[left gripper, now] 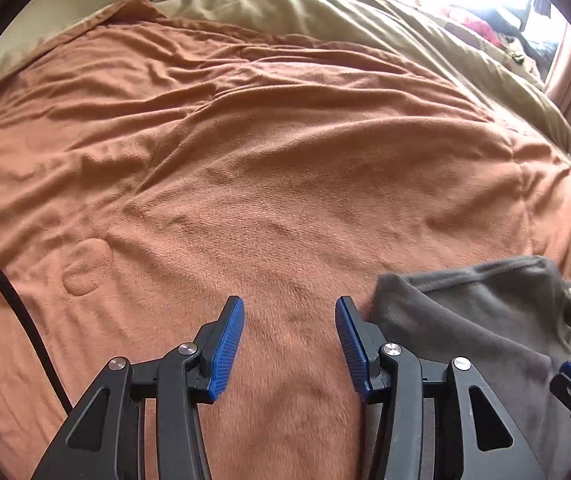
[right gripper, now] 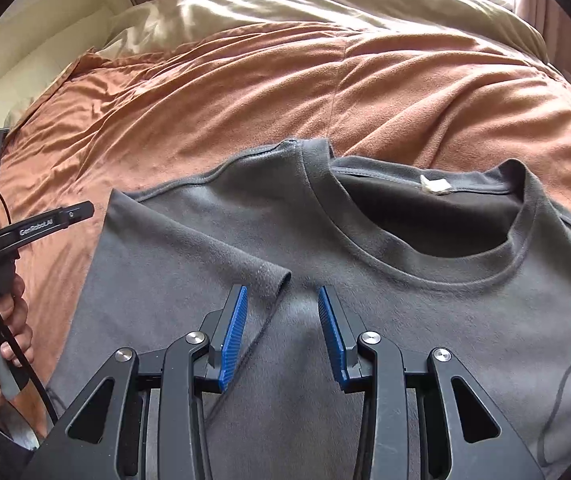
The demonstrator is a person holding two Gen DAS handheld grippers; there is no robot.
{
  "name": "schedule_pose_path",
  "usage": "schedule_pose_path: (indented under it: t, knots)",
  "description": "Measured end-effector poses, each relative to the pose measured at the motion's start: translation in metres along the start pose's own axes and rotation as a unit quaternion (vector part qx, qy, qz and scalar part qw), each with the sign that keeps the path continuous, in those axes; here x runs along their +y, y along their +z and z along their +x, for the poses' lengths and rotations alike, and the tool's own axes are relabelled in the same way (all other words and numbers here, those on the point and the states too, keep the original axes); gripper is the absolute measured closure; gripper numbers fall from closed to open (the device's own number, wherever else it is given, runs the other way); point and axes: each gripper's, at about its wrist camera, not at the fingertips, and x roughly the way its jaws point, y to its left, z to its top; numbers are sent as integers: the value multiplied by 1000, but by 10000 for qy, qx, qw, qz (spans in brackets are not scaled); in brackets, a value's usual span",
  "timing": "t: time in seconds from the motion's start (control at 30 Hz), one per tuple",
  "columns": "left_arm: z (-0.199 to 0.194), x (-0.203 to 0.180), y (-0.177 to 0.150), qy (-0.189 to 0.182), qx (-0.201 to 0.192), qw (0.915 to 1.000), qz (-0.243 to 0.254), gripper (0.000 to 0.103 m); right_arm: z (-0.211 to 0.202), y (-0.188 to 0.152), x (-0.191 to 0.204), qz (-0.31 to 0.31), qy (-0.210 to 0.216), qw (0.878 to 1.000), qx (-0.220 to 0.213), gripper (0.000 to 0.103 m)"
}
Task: Fold small clothes
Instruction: 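Withdraw both grippers up from the shirt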
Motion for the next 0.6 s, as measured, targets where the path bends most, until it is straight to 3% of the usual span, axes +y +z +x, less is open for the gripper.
schedule_pose_path:
  t: [0.13, 0.2, 0.3, 0.4, 0.47, 0.57, 0.6]
  knots:
    - [-29, -11, -10, -227, 3, 9996, 185, 53, -29, -3, -3, 35, 9, 10000, -10, 65]
    - [-47, -18, -16, -306, 5, 9991, 298, 53, -48, -6, -5, 62, -35, 10000, -46, 49]
    - [-80, -26, -26, -452, -55, 9983, 370, 52, -84, -13, -8, 53, -95, 9998, -158, 37]
    - [-114, -34, -38, -621, -58, 9972, 411, 37, -123, -23, -16, 241, -98, 9993, -266, 22]
    - [-136, -41, -46, -680, -81, 9965, 489, 27, -156, -32, -24, 387, -126, 9981, -471, 18]
    - [-176, -50, -58, -844, -238, 9942, 625, 15, -194, -47, -34, 543, -112, 9972, -511, 0]
    - [-187, -52, -61, -875, -286, 9936, 648, 11, -205, -52, -36, 569, -130, 9970, -502, 0]
